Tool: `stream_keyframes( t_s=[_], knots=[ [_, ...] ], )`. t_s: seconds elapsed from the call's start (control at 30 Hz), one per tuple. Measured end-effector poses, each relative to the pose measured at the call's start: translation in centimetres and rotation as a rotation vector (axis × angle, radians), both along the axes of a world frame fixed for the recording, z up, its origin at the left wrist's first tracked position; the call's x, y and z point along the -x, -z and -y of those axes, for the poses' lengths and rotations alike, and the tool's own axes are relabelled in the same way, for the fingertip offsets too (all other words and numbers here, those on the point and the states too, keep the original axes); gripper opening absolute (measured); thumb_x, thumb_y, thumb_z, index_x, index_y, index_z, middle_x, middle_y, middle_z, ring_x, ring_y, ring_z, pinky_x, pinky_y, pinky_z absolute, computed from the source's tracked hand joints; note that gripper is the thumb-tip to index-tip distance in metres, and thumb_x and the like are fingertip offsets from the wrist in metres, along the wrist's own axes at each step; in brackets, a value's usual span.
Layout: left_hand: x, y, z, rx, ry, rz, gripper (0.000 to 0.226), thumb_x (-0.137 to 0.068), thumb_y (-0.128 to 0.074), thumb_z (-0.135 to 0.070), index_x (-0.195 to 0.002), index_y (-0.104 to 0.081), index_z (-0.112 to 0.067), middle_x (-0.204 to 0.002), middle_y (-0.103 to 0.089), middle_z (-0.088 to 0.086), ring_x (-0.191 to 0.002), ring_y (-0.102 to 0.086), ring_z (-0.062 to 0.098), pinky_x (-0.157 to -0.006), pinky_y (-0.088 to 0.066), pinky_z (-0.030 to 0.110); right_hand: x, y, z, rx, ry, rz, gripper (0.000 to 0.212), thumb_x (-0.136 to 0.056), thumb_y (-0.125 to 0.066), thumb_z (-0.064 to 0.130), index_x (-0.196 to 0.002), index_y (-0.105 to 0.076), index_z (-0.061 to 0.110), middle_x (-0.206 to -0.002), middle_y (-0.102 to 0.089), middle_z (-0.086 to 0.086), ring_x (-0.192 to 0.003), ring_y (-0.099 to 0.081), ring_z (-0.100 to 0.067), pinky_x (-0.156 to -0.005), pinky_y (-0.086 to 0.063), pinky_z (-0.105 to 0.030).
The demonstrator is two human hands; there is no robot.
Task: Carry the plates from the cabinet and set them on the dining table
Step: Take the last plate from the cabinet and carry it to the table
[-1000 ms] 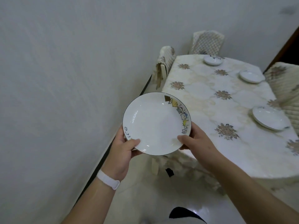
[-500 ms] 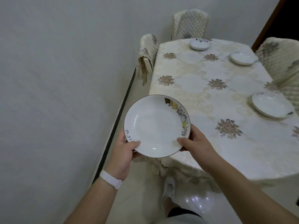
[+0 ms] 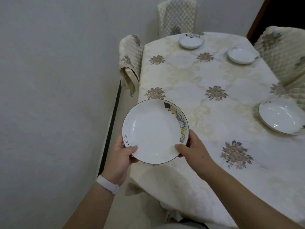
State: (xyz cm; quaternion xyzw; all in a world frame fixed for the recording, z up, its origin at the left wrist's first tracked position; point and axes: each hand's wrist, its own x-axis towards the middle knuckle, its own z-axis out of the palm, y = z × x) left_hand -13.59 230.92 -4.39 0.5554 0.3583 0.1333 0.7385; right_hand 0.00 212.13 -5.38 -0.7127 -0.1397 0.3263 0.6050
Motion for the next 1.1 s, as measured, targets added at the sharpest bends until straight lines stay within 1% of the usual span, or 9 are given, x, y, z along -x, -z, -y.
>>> stream_keyframes(
  t_s=[0.17, 0.3, 0.43, 0.53, 0.67, 0.83, 0.93, 1.03, 1.1],
  knots=[
    [-4.5, 0.6, -2.2, -0.028, 0.046, 0.007, 0.057, -0.089, -0.048, 0.011, -0.118, -0.059, -0.037, -0.106, -0.074, -0.005, -0.084, -0.07, 0.016, -0.068, -0.056, 0.042, -3.6, 0.7, -1.6, 0.047, 0.019, 0.011, 0.045, -0.077, -0.059, 0.025, -0.118, -0.052, 0.043, -0.104, -0.068, 0.018, -0.089, -0.065, -0.008, -0.066, -0.053, -0.023],
    [-6.4, 2.0, -4.4, -0.033, 0.133, -0.003, 0.06, -0.09, -0.049, 0.008, -0.127, -0.055, -0.039, -0.109, -0.073, -0.006, -0.087, -0.07, 0.017, -0.067, -0.058, 0.037, -5.2, 1.8, -2.5, 0.115, 0.009, 0.023, 0.047, -0.086, -0.059, 0.021, -0.126, -0.046, 0.043, -0.11, -0.064, 0.022, -0.089, -0.063, 0.001, -0.064, -0.052, -0.019],
    [-8.6, 4.2, -7.0, -0.044, 0.234, -0.072, 0.054, -0.091, -0.051, -0.001, -0.124, -0.058, -0.044, -0.106, -0.073, -0.008, -0.078, -0.067, 0.012, -0.064, -0.057, 0.03, -6.6, 3.1, -3.4, 0.189, 0.058, 0.037, 0.049, -0.086, -0.059, 0.023, -0.131, -0.044, 0.037, -0.113, -0.062, 0.018, -0.097, -0.061, -0.006, -0.071, -0.051, -0.025],
    [-10.4, 5.9, -8.4, -0.005, 0.287, -0.098, 0.053, -0.089, -0.053, -0.003, -0.127, -0.057, -0.04, -0.109, -0.073, -0.005, -0.077, -0.068, 0.01, -0.06, -0.054, 0.025, -7.4, 4.4, -4.4, 0.25, 0.104, 0.043, 0.049, -0.085, -0.06, 0.024, -0.13, -0.043, 0.035, -0.112, -0.062, 0.017, -0.097, -0.061, -0.007, -0.076, -0.052, -0.029],
    [-13.2, 8.2, -9.9, 0.018, 0.339, -0.147, 0.057, -0.092, -0.051, 0.002, -0.118, -0.06, -0.048, -0.108, -0.073, -0.008, -0.081, -0.069, 0.012, -0.063, -0.054, 0.029, -8.7, 6.7, -5.7, 0.321, 0.163, 0.003, 0.051, -0.086, -0.061, 0.022, -0.131, -0.041, 0.032, -0.111, -0.06, 0.015, -0.097, -0.059, -0.007, -0.079, -0.055, -0.034],
    [-15.6, 10.9, -11.2, 0.039, 0.331, -0.208, 0.062, -0.091, -0.053, 0.004, -0.108, -0.063, -0.054, -0.101, -0.074, -0.008, -0.078, -0.064, 0.014, -0.057, -0.052, 0.028, -10.6, 10.0, -7.3, 0.374, 0.202, -0.042, 0.049, -0.084, -0.062, 0.019, -0.128, -0.042, 0.029, -0.105, -0.061, 0.013, -0.092, -0.06, -0.008, -0.075, -0.056, -0.035],
    [-16.9, 12.5, -11.9, 0.052, 0.317, -0.238, 0.061, -0.089, -0.052, 0.008, -0.112, -0.064, -0.048, -0.103, -0.075, -0.004, -0.082, -0.068, 0.018, -0.057, -0.054, 0.031, -11.7, 11.6, -8.1, 0.389, 0.206, -0.055, 0.049, -0.084, -0.062, 0.017, -0.127, -0.041, 0.028, -0.104, -0.061, 0.009, -0.091, -0.061, -0.012, -0.076, -0.056, -0.036],
    [-17.7, 14.0, -12.3, 0.054, 0.304, -0.296, 0.059, -0.088, -0.052, 0.01, -0.122, -0.061, -0.038, -0.101, -0.075, -0.001, -0.082, -0.067, 0.022, -0.063, -0.054, 0.034, -12.4, 12.8, -8.4, 0.395, 0.21, -0.078, 0.047, -0.082, -0.062, 0.016, -0.122, -0.041, 0.029, -0.107, -0.062, 0.005, -0.095, -0.061, -0.014, -0.08, -0.056, -0.039],
    [-18.0, 14.7, -12.4, 0.053, 0.302, -0.312, 0.059, -0.087, -0.053, 0.01, -0.119, -0.063, -0.039, -0.097, -0.075, -0.001, -0.079, -0.067, 0.02, -0.063, -0.054, 0.033, -12.8, 13.4, -8.5, 0.4, 0.21, -0.083, 0.049, -0.081, -0.062, 0.015, -0.122, -0.041, 0.03, -0.108, -0.062, 0.006, -0.098, -0.06, -0.015, -0.082, -0.055, -0.04]
  ],
)
